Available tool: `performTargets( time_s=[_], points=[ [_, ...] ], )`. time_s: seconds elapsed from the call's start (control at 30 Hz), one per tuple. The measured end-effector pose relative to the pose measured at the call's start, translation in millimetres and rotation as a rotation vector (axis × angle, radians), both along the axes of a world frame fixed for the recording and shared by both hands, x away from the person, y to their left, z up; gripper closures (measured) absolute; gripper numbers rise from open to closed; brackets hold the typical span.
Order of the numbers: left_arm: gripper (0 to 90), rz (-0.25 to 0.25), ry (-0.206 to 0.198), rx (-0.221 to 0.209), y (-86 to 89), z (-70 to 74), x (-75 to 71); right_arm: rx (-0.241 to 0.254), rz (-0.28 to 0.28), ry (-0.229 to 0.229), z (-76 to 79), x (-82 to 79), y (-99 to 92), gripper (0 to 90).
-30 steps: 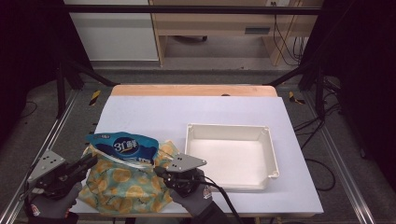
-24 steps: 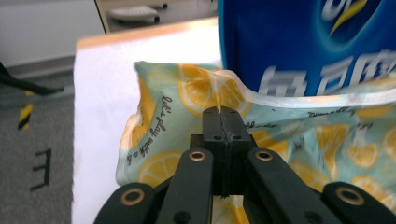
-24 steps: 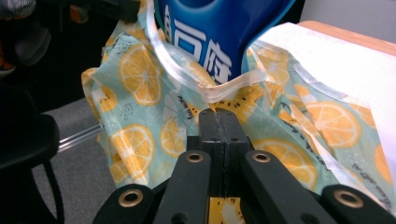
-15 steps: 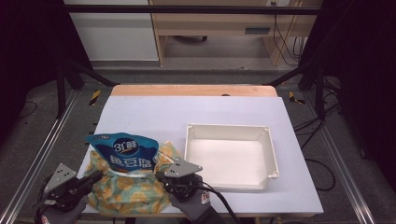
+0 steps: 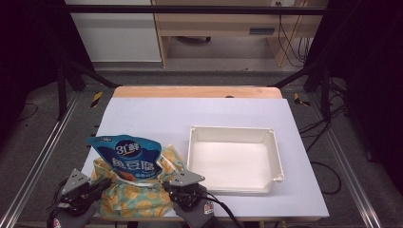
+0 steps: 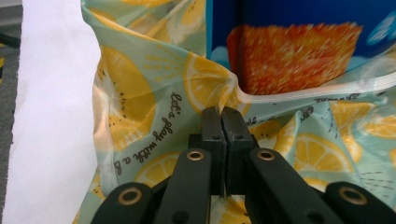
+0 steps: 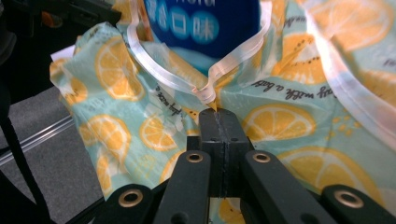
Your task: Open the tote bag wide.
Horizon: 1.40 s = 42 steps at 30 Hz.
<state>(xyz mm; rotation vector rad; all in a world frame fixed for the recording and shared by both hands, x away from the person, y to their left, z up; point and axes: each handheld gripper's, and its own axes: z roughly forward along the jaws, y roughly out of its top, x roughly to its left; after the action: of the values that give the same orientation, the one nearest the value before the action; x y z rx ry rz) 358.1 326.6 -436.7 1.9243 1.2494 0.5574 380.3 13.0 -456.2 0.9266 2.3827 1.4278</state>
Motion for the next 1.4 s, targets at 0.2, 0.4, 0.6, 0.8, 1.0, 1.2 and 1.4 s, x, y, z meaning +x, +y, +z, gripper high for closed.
performTargets(
  time_s=[0.2, 0.4, 0.6, 0.8, 1.0, 1.2, 1.4],
  points=[
    [87.0, 0.007, 0.016, 0.009, -0.5, -7.9, 2.9, -0.019, -0.02, 0.014, -11.7, -0.6, 1.3, 90.0],
    [85.4, 0.011, 0.03, 0.022, -2.2, -12.0, 5.9, -0.032, -0.037, 0.021, -21.5, 0.5, 2.7, 90.0],
    [85.5, 0.001, 0.036, 0.058, -5.3, -14.6, 7.6, -0.066, -0.045, 0.01, -25.9, 1.0, 5.2, 89.4],
    [85.8, -0.01, 0.062, 0.084, -7.8, -17.7, 9.9, -0.105, -0.044, 0.007, -30.5, 1.4, 8.7, 89.6],
    [85.9, -0.018, 0.095, 0.107, -9.6, -21.0, 12.4, -0.128, -0.044, 0.021, -33.7, 2.9, 11.1, 89.5],
    [86.0, -0.032, 0.129, 0.128, -11.1, -24.1, 14.9, -0.127, -0.043, 0.026, -35.4, 3.1, 11.3, 88.8],
    [85.0, -0.04, 0.164, 0.135, -12.6, -27.2, 18.1, -0.103, -0.031, 0.035, -33.4, 2.1, 9.7, 81.6]
  ],
)
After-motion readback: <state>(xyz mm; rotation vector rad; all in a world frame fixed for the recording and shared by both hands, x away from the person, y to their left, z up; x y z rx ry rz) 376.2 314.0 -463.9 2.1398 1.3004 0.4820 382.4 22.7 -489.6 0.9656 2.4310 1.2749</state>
